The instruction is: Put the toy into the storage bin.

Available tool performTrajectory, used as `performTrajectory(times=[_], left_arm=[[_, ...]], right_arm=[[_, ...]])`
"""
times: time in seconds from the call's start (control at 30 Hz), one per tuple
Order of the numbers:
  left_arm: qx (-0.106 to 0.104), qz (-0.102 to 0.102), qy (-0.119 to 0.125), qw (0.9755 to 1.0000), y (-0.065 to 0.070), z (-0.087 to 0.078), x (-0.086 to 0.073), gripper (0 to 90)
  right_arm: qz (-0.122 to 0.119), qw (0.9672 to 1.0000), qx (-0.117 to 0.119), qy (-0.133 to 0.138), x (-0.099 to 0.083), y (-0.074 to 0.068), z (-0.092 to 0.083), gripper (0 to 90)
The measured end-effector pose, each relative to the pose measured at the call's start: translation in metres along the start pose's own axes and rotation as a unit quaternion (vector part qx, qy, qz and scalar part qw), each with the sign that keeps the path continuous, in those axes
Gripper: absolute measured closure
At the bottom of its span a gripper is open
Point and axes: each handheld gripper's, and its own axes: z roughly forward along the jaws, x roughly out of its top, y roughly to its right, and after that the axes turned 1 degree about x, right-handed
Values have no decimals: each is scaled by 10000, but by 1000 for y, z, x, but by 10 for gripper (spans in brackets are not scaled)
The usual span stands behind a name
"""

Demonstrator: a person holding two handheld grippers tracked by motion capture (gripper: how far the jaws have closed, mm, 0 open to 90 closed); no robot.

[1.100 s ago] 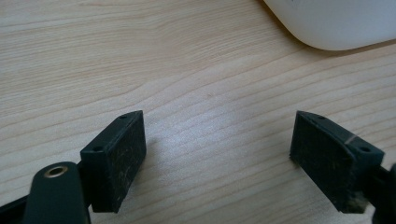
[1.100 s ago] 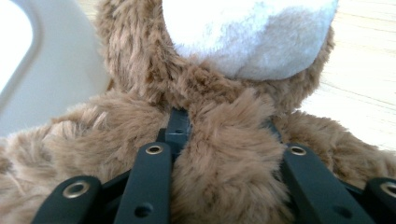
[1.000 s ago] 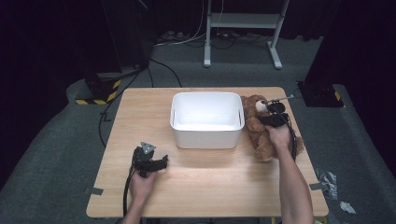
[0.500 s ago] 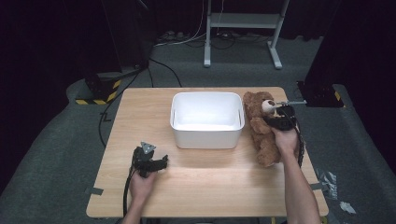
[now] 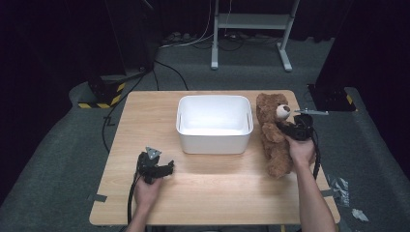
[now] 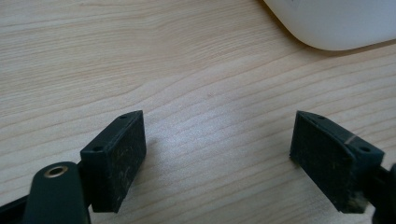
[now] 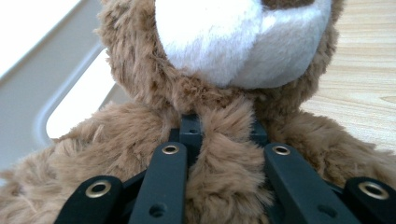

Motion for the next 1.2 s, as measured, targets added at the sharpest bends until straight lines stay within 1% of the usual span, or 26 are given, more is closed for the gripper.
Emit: performTrajectory(times=[0.07,0.1,0.13,0.17,0.27,0.37,0.47,0.63,0.73,0.9,1.0,1.2], left_arm=[[0,2,1,10000,0,0,0,183],[-2,0,0,10000,0,0,0,183],[-1,1,0,10000,0,0,0,184],[-1,0,1,10000,0,0,0,183],[-1,3,0,10000,0,0,0,184],[-2,2,-1,10000,0,0,0,183],[2,22,-1,10000,0,0,0,184],[-7,38,-3,10000,0,0,0,185],[-8,38,-1,10000,0,0,0,184],[-10,55,-3,10000,0,0,0,185],[-18,63,-3,10000,0,0,0,186],[-21,60,-1,10000,0,0,0,186]], right_arm=[[7,10000,48,57,-1,0,-3,774],[59,9999,79,76,-2,0,-5,774],[23,9998,106,135,-2,0,-7,774],[71,9997,139,163,-3,-1,-9,774],[-12,9994,243,265,-3,-2,-16,773],[16,9991,293,319,-4,-7,-23,773],[13,9983,373,439,-4,-11,-29,773],[-93,9974,484,517,-4,-20,-37,772],[-111,9966,570,590,-6,-25,-43,771],[-251,9954,658,649,-7,-34,-54,772],[-306,9944,701,728,-9,-37,-60,776],[-371,9928,829,779,-12,-39,-67,797]])
